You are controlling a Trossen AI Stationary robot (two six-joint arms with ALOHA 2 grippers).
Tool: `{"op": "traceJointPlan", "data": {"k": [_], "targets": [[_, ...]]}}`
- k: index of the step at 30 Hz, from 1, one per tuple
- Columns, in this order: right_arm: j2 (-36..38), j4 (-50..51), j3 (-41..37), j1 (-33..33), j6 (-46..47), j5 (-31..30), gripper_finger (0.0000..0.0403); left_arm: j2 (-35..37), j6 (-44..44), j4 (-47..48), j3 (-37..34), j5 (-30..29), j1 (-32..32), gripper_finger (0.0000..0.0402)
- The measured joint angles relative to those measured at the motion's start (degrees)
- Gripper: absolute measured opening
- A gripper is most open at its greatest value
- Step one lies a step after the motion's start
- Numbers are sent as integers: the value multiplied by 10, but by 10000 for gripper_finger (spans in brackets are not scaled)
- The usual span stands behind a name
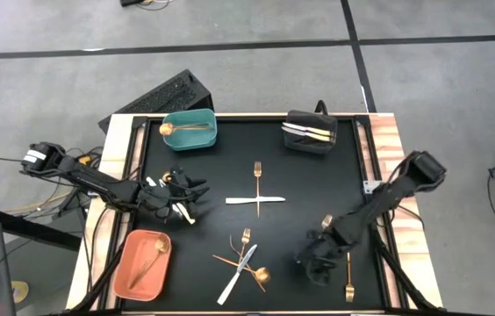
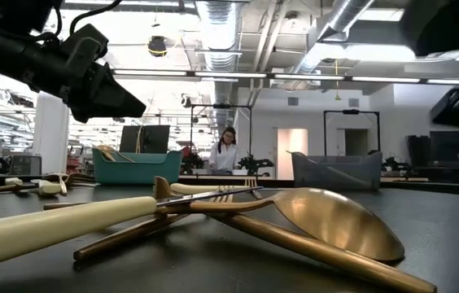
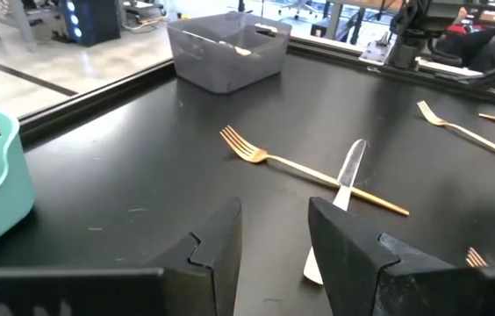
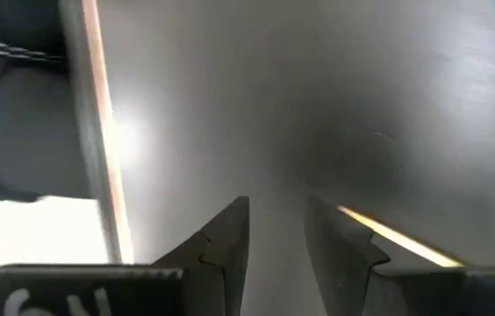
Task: Sort silverware by color (type)
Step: Put the yellow table knife into the black bin
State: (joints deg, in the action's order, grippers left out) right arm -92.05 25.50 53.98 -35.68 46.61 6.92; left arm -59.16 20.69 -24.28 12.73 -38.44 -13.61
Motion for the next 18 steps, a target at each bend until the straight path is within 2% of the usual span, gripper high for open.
{"op": "traceJointPlan", "data": {"k": [6,10,15,18], "targets": [[75,56,-1,-25,44,-139,136,0,9,0,0,-3,0,119],[99,57,-1,-8,34,-258,136,2,85,-60,1,-1,1,119],[116,42,-1,46,-2,-401,136,25,-5,-55,27,28,2,119],[108,15,-1,98,-37,-420,136,29,-14,-51,34,21,2,119]]}}
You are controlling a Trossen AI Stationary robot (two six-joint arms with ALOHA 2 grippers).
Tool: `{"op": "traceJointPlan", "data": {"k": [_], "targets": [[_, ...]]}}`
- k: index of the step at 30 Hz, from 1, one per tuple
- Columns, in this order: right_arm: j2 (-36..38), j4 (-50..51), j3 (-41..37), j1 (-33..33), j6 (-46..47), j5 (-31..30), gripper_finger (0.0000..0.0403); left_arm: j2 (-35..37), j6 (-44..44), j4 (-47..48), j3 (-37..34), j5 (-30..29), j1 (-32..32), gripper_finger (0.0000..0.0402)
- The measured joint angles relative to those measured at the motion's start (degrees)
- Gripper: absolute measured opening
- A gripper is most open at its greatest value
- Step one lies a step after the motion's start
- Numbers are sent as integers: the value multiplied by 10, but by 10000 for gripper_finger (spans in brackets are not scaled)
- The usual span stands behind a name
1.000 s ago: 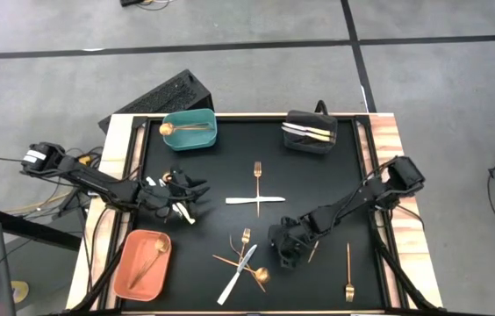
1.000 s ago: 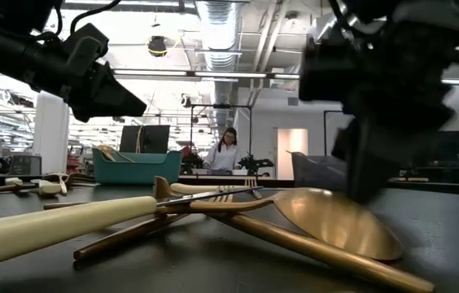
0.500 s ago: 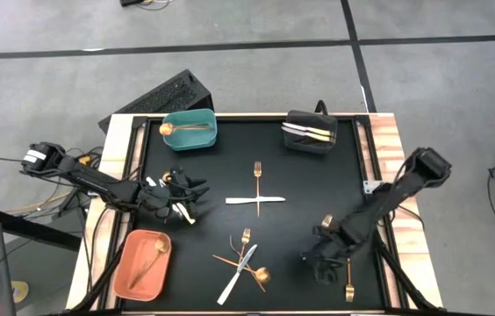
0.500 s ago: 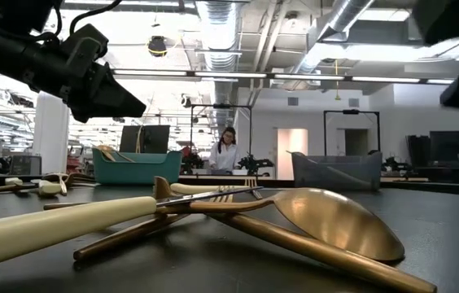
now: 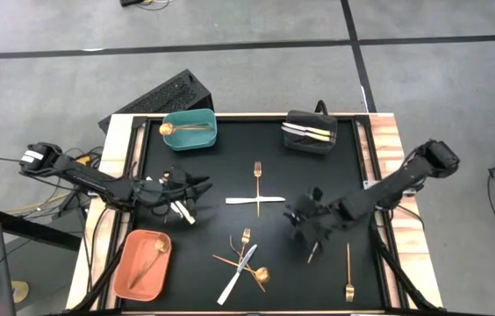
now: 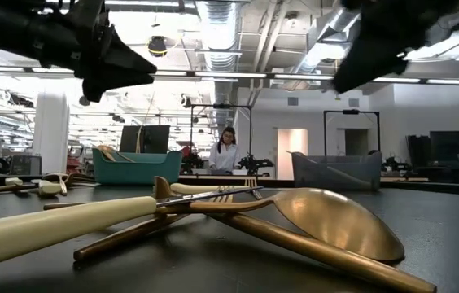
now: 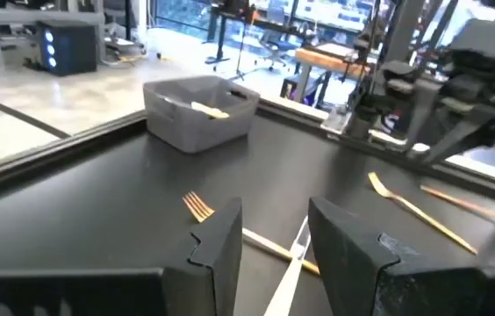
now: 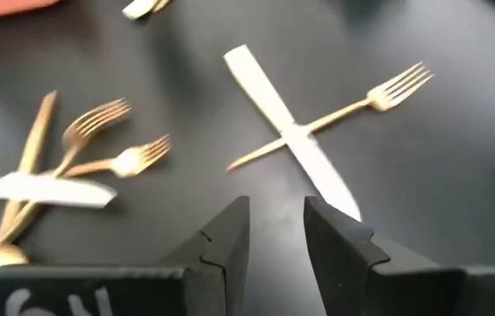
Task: Sort silverware by color (type)
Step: Put the yellow table knife into the black bin
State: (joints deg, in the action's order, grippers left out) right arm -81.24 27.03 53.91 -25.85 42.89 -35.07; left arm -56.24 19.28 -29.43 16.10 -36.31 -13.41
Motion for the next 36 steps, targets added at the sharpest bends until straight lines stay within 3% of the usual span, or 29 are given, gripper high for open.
{"op": "traceJointPlan", "data": {"k": [8,16,20,31,36], "targets": [[-103,-102,0,129,-179,115,136,0,62,57,0,12,-2,119],[-182,-174,0,193,-324,152,136,0,93,94,0,46,-2,119],[-208,-210,1,215,-348,212,136,-1,97,96,0,39,-2,119],[-255,-238,2,236,-358,209,132,-12,109,112,0,30,-2,119],[-245,-228,1,231,-359,198,88,-12,114,110,0,30,-3,119]]}}
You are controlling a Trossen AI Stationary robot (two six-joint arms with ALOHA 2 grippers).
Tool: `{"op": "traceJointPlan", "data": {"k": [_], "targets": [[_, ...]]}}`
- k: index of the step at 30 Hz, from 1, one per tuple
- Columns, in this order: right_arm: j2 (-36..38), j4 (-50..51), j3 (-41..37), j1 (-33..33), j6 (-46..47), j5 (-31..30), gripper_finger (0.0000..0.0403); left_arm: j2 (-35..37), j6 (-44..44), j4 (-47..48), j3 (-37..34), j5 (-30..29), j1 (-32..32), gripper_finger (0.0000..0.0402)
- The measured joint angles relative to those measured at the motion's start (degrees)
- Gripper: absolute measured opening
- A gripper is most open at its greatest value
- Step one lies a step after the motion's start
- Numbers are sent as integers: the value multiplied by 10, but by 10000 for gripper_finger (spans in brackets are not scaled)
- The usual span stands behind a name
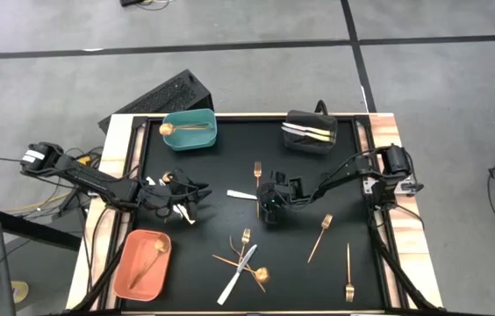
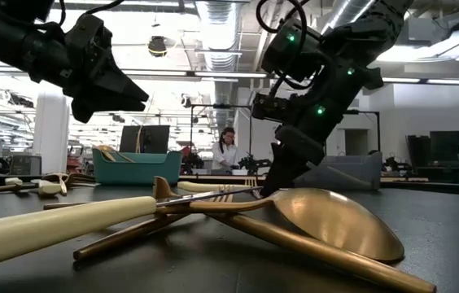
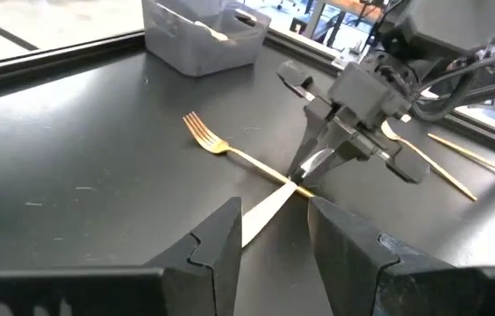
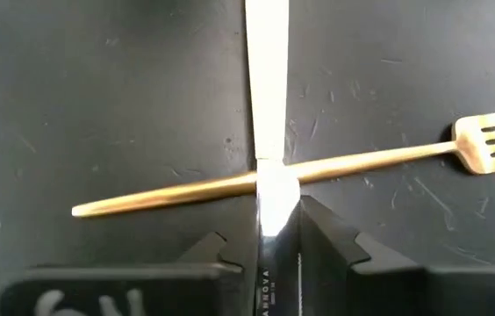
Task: Sort silverware by color (type)
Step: Put the yellow table knife into the black bin
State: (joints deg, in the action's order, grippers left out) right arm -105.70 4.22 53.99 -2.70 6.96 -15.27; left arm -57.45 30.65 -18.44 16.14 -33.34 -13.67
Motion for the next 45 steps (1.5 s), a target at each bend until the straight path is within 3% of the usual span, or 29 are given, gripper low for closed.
{"op": "traceJointPlan", "data": {"k": [10,19,23,26,29,33,37,41,45], "targets": [[15,3,-2,-3,1,-19,86,-15,30,-5,0,-3,0,119],[55,13,-1,-40,-1,-43,94,-99,-10,-71,0,0,0,119],[90,16,-1,-58,1,-61,95,-137,-84,-145,-1,-1,-3,119],[112,14,-1,-70,12,-59,95,-159,-182,-233,2,13,-13,119],[128,11,-1,-78,32,-56,95,-180,-283,-249,36,18,-27,120],[139,8,-1,-82,60,-53,96,-226,-390,-210,107,13,-38,135],[142,3,-1,-82,81,-43,96,-284,-471,-149,187,-45,-45,173],[140,3,-1,-85,102,-41,96,-340,-512,-38,259,-111,-45,212],[141,0,-1,-90,111,-41,96,-383,-523,63,313,-148,-45,223]]}}
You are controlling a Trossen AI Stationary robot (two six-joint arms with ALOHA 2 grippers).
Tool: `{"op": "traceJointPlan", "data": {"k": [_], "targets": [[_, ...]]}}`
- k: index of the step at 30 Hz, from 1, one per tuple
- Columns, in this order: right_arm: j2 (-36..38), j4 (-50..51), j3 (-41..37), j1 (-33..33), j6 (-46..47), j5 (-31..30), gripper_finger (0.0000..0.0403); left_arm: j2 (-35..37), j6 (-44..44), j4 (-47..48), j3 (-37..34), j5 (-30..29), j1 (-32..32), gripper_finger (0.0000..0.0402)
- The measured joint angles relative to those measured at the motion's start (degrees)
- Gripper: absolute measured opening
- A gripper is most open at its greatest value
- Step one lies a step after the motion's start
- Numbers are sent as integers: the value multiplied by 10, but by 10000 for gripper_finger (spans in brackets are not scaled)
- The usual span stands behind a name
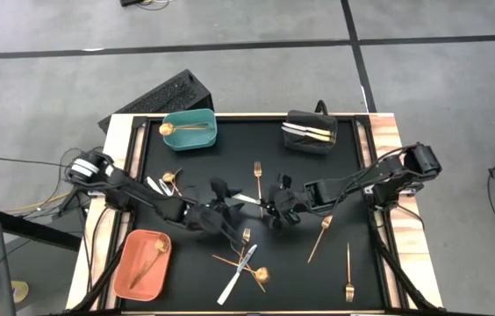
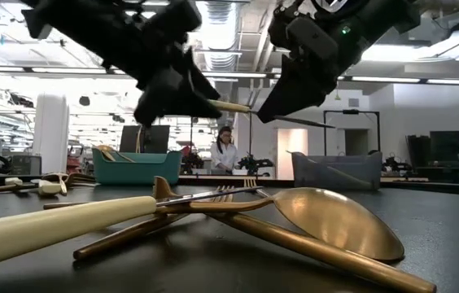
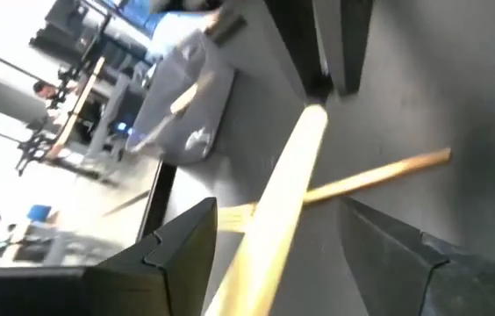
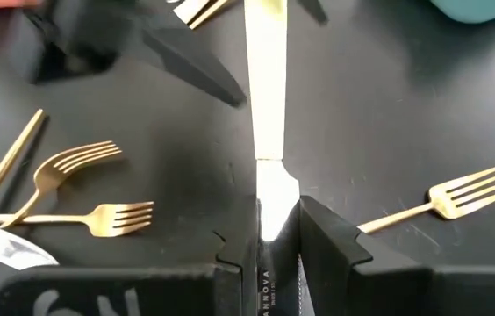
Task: Sort silverware by color (type)
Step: Put the yellow table knife into the black bin
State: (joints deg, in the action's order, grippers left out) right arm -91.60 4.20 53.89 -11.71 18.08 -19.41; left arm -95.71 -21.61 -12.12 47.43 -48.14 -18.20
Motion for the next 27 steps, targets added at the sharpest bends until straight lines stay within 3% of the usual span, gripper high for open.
{"op": "traceJointPlan", "data": {"k": [6,12,15,20,24,27], "targets": [[0,-9,0,-7,2,-1,97,-27,11,35,25,-38,0,185],[1,-12,1,-7,0,-1,98,-29,33,44,24,-27,0,75],[2,-16,1,-4,-5,-10,104,-29,55,43,23,5,2,23],[11,-52,-1,-1,-10,-63,131,-28,129,38,22,14,13,35],[56,-86,2,-7,-19,-140,159,-28,212,54,20,19,17,36],[84,-81,2,-17,-32,-185,175,-28,265,61,20,63,24,26]]}}
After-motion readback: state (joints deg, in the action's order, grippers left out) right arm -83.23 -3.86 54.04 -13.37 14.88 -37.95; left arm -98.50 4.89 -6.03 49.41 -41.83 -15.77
